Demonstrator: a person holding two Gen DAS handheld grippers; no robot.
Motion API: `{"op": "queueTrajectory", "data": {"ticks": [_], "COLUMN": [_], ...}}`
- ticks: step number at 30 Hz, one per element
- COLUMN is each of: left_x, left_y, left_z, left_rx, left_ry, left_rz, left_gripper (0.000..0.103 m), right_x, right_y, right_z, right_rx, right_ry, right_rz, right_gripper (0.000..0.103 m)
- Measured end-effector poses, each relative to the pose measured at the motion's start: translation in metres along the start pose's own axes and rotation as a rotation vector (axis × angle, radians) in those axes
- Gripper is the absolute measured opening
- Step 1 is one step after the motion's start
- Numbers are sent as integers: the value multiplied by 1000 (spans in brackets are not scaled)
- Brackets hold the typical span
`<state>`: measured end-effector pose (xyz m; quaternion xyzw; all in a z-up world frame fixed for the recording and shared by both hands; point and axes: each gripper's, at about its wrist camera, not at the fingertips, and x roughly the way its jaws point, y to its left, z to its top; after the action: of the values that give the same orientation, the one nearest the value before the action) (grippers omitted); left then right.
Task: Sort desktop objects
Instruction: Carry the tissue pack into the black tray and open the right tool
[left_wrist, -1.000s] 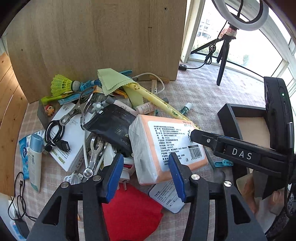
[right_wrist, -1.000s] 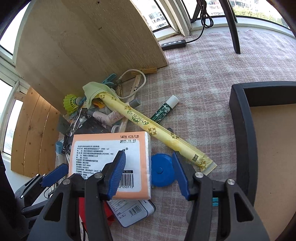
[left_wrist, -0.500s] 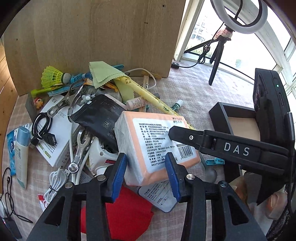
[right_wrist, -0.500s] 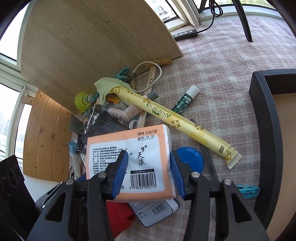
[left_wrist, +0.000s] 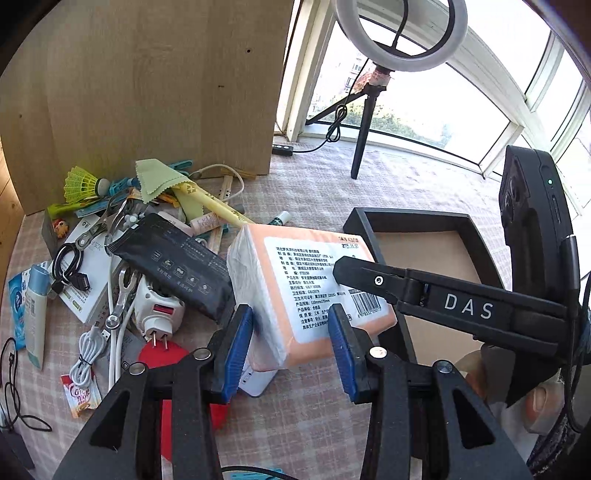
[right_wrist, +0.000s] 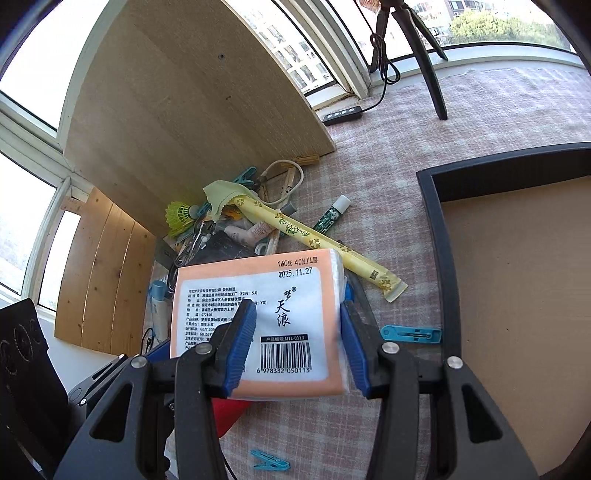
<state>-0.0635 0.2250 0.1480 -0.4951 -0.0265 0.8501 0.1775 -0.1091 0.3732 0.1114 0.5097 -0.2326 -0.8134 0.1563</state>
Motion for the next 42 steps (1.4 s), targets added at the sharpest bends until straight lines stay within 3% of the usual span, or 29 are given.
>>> {"op": "queueTrajectory", "data": {"ticks": [11,18,21,24,31,36,42], "left_x": [6,10,16,10,2,2,-1], "left_y": [-134,-194,-208,-212,-198,-172,-117], "left_z": [-21,-33,-37,-41,-42,-40,-36], "left_rx": [201,313,348,367,377,373,299], "left_ry": [30,75,111,104,84,75,70], "left_rz": [-156,-212,-217,-218,-192,-153,-89], "left_gripper": [40,40,53,65,65,65,65], "right_x": [-116,-165,-179,-191,-197,-186,-148], "right_y": [-92,-131,-138,-139,-137,-119,-85], "right_z": [-30,-55,-62,-66,-65,-63,-53], "right_rx": [121,183,175,167,147,104,35], "right_ry": [-123,-170,-177,-218,-235,-226,-172], "right_rz": [-139,-221,-243,-324,-360,-337,-265], "right_gripper": [46,46,46,55,60,61,61]}}
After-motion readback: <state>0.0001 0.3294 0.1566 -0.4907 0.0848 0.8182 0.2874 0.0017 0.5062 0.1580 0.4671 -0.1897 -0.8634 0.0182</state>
